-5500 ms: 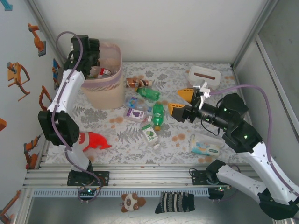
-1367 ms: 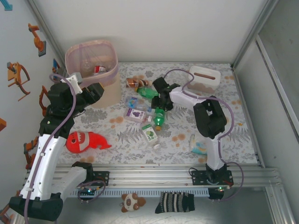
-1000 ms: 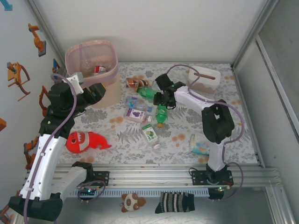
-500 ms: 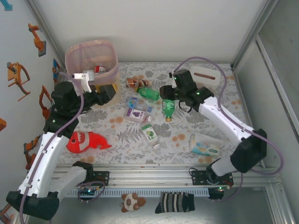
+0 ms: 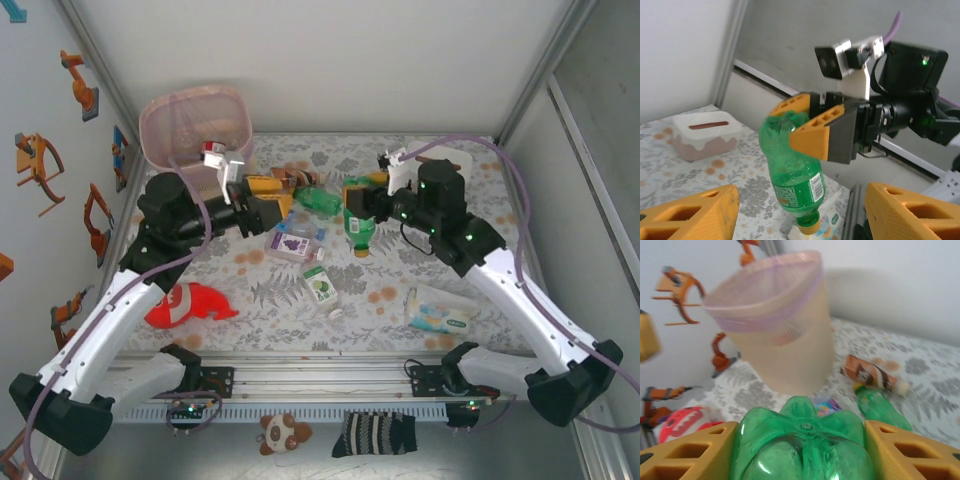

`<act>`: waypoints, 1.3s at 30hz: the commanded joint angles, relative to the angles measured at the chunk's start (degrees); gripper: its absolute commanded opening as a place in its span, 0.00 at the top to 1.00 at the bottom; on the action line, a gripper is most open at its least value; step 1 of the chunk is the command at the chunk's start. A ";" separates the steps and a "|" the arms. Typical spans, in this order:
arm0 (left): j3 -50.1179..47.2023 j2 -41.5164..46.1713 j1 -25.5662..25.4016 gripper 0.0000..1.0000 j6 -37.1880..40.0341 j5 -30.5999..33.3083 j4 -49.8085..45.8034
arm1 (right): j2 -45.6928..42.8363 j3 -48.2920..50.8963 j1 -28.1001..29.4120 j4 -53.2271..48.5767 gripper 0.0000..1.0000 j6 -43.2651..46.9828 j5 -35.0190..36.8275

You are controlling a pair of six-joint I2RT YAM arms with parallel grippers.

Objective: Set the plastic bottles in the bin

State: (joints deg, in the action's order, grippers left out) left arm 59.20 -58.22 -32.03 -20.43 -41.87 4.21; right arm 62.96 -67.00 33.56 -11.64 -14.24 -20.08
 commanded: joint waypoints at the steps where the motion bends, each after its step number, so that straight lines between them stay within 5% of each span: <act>1: 2.70 -1.43 -2.05 0.33 4.75 -2.56 2.51 | -2.25 -0.03 -0.17 6.04 0.60 1.10 -7.78; 13: 5.02 -5.58 -8.04 0.18 7.76 -5.67 5.56 | -4.94 -2.14 0.32 12.14 0.61 -2.32 -18.09; 24: 10.13 -10.80 -13.00 0.16 9.26 -8.38 2.92 | -6.33 -0.27 2.42 19.18 0.60 -0.26 -23.69; 39: 11.99 -14.18 -15.69 0.33 9.17 -8.76 5.27 | -6.80 -1.39 3.57 16.00 0.60 2.57 -21.95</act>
State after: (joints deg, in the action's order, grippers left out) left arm 69.56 -72.27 -47.57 -12.29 -49.80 7.14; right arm 57.34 -67.02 36.53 3.86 -13.10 -42.30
